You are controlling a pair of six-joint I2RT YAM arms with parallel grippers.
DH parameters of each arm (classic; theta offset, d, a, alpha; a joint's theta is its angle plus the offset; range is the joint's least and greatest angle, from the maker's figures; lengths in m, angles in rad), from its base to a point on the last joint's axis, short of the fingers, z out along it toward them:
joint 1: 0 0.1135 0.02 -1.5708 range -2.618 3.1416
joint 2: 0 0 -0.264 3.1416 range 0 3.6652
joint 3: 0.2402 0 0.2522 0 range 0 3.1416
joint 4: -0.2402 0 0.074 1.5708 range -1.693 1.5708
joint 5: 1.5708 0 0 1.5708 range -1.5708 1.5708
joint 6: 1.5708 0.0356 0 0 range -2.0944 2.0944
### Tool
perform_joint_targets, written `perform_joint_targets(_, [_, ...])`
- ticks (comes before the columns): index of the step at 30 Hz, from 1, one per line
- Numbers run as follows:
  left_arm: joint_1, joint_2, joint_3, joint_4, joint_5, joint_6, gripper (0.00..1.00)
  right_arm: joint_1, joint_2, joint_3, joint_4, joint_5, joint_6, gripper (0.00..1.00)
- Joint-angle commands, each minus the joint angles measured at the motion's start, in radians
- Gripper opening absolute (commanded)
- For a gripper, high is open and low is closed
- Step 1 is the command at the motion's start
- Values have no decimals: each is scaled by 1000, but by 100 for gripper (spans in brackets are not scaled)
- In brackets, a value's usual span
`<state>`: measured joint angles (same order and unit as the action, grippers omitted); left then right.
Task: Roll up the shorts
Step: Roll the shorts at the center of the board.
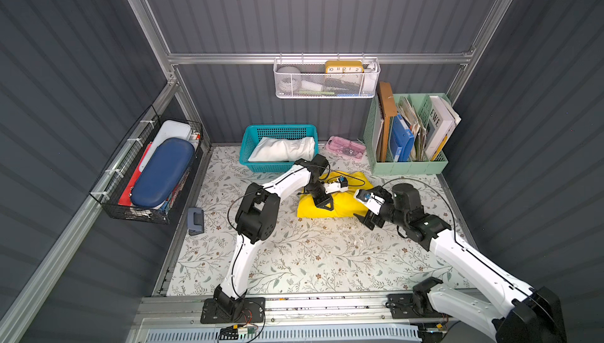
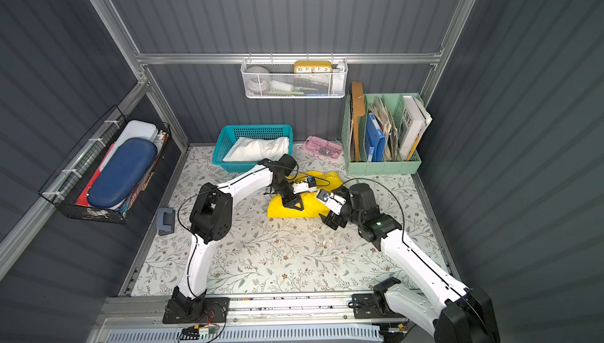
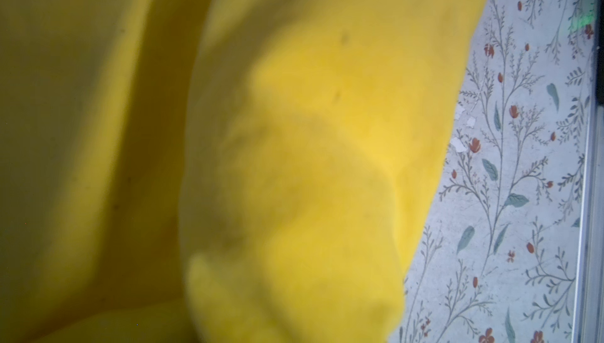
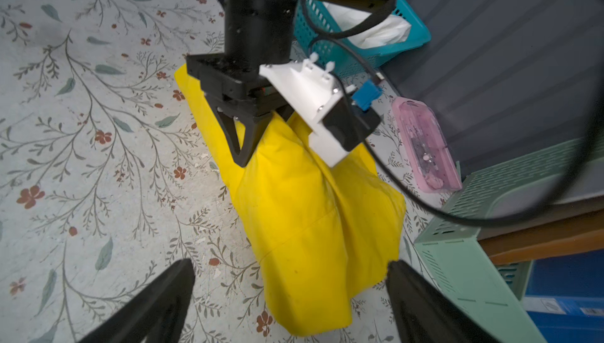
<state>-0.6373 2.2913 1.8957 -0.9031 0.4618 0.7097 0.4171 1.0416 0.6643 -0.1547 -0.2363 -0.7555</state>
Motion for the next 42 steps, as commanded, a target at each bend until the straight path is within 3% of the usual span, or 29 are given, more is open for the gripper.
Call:
perform_joint_targets(1, [-4,131,-9,-131,18,10,28,34,26,-71,80,72,-165,96])
perform_joint_targets(5, [-2,181,20,-155,27,6,29,52,61,-134,235,126,-243,97])
perform_joint_targets(12, [1,248,37,-170,24,-1,30,55,199,-151,407,111,-463,99])
perform_joint_targets(18, [4,261,34,-167,24,0,30,56,328,-91,367,98,-547,99])
perform_joint_targets(27, [10,269,25,-166,1,2,31,55,462,-38,442,138,-610,99])
perform_joint_targets(34, [10,248,4,-155,-14,7,31,41,555,38,337,116,-599,97])
perform_joint_targets(42, [10,226,-6,-139,-34,8,39,8,617,82,229,52,-559,80])
